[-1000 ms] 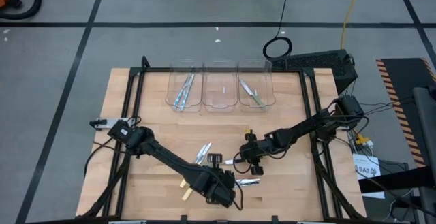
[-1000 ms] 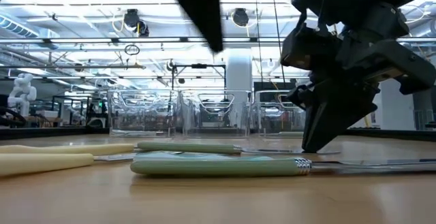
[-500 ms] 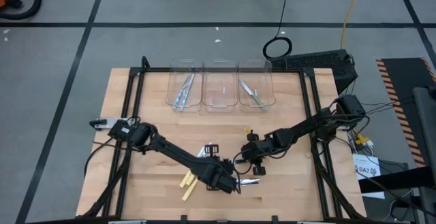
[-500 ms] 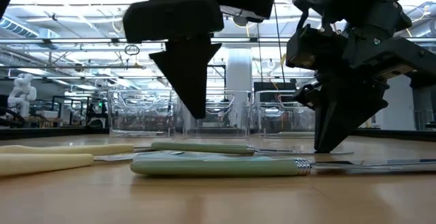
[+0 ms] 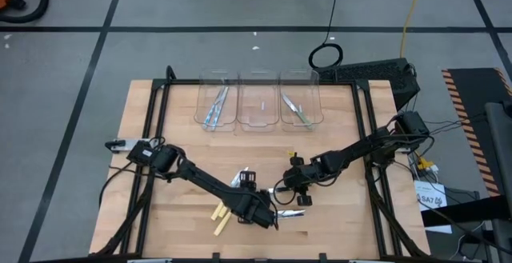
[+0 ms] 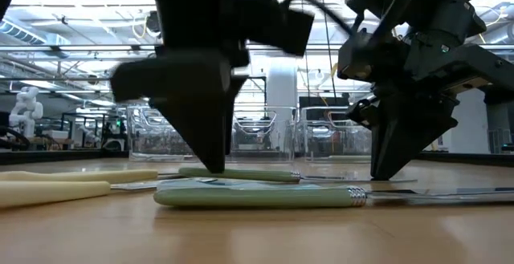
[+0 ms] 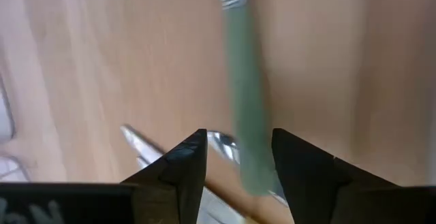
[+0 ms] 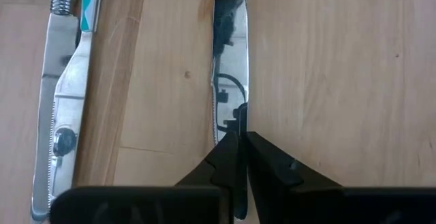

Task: Sort silverware by color (type)
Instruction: Put the green knife into the right transparent bin

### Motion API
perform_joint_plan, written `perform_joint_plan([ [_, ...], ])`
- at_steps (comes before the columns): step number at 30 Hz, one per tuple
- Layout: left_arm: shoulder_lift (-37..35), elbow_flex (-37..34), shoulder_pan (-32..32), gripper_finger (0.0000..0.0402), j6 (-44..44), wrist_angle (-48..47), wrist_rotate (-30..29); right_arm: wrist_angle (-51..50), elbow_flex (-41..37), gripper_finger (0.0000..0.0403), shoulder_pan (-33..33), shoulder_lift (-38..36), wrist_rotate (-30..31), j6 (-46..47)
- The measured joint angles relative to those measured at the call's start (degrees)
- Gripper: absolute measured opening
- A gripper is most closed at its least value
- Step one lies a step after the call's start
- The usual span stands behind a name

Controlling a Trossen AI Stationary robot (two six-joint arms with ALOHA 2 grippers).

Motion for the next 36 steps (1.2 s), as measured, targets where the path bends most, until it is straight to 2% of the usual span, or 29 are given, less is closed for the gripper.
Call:
perform_joint_plan([
  [11,-0.46,-4.6,1.02,0.0169,-0.9,3.48,3.16,0.16,-0.04,0.0024,0.0,0.0,0.11,-0.01],
  [21,-0.37,-5.76,2.36,0.0051,0.98,5.96,3.91,-0.01,0.17,0.0024,-0.02,-1.02,0.08,-1.38],
  [25,-0.29,-5.77,2.56,0.004,1.53,6.56,3.26,-0.09,1.81,0.0024,-0.06,-4.6,0.61,-1.58],
  [32,-0.26,-5.76,2.62,0.0038,2.31,8.61,3.36,-5.99,3.58,0.0024,2.25,-13.48,1.14,-0.58],
  [36,-0.24,-5.78,2.74,0.0038,3.33,8.99,3.76,-13.7,3.4,0.0025,5.33,-18.34,6.16,2.57],
])
